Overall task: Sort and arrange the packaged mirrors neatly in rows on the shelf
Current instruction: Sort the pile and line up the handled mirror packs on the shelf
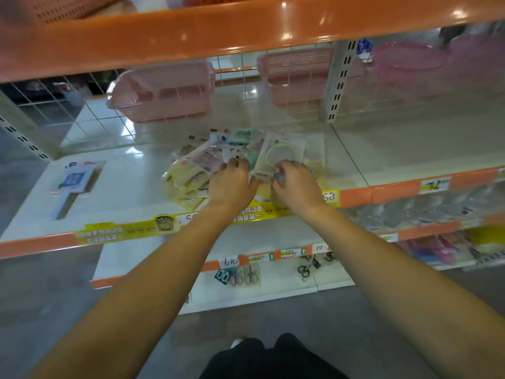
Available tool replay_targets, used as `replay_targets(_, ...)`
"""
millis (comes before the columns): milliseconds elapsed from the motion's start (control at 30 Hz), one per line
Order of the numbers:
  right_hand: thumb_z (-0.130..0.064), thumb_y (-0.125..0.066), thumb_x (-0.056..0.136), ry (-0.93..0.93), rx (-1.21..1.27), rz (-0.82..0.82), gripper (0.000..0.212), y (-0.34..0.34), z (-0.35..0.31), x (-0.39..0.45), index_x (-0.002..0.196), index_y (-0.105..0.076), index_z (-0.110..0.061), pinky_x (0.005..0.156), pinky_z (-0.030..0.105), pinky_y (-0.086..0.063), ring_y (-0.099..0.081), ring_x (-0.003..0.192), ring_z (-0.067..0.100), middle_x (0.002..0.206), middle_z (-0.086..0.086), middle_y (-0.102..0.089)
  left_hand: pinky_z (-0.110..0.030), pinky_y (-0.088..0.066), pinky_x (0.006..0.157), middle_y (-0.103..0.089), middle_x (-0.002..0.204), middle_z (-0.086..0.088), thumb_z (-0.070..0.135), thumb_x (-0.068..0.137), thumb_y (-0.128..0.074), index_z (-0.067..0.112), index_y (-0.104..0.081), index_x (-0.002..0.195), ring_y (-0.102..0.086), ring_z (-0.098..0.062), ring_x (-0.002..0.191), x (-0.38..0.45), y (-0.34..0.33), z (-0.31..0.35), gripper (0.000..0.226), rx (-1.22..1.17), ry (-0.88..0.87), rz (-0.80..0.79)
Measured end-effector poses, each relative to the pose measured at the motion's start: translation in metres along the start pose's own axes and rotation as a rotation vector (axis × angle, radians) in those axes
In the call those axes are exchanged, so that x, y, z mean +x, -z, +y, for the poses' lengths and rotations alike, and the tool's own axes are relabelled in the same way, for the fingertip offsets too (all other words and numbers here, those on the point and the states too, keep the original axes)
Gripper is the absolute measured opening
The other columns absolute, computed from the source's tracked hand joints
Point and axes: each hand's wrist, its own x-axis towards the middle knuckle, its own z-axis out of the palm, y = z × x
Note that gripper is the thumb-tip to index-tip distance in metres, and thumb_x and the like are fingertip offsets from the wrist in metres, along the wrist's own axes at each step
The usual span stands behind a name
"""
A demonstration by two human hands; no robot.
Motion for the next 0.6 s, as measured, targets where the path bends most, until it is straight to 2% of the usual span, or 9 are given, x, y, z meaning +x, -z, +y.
replay_targets(200,-0.022,-0.059,0.086,-0.093,-0.019,-0.018,0.037,0.000,0.011,0.008,0.118,-0.061,-0.003,0.085,0.039,-0.048,-0.058,0.103,0.037,0.110,0.019,-0.064,-0.040,-0.047,0.075,-0.056,0.120,-0.011,0.039,0.093,-0.048,0.011,-0.052,0.123,-0.053,-0.032,0.110,0.009,-0.001,-0.003,0.042,0.011,-0.045,-0.007)
replay_targets(400,-0.041,-0.057,0.090,-0.317,-0.170,-0.093,0.051,-0.006,0.011,0.020,0.114,-0.053,0.004,0.089,0.040,-0.041,-0.053,0.108,0.039,0.114,0.024,-0.058,-0.040,-0.047,0.076,-0.056,0.119,-0.010,0.039,0.094,-0.046,0.010,-0.052,0.123,-0.055,-0.031,0.109,0.012,-0.008,-0.013,0.041,0.052,-0.082,-0.005)
replay_targets(467,-0.052,-0.052,0.090,-0.376,-0.233,-0.106,0.063,-0.015,0.007,0.026,0.118,-0.050,0.005,0.091,0.040,-0.041,-0.052,0.111,0.039,0.119,0.024,-0.055,-0.040,-0.047,0.077,-0.056,0.120,-0.011,0.037,0.094,-0.046,0.009,-0.051,0.125,-0.054,-0.031,0.109,0.015,-0.011,-0.020,0.041,0.050,-0.078,-0.020)
replay_targets(600,-0.082,-0.056,0.069,-0.566,-0.326,-0.190,0.116,-0.038,-0.003,0.046,0.136,-0.033,0.010,0.098,0.043,-0.041,-0.046,0.122,0.041,0.132,0.026,-0.045,-0.041,-0.050,0.078,-0.056,0.120,-0.011,0.036,0.093,-0.047,0.009,-0.052,0.125,-0.054,-0.031,0.109,0.019,-0.014,-0.031,0.042,0.029,-0.078,-0.040)
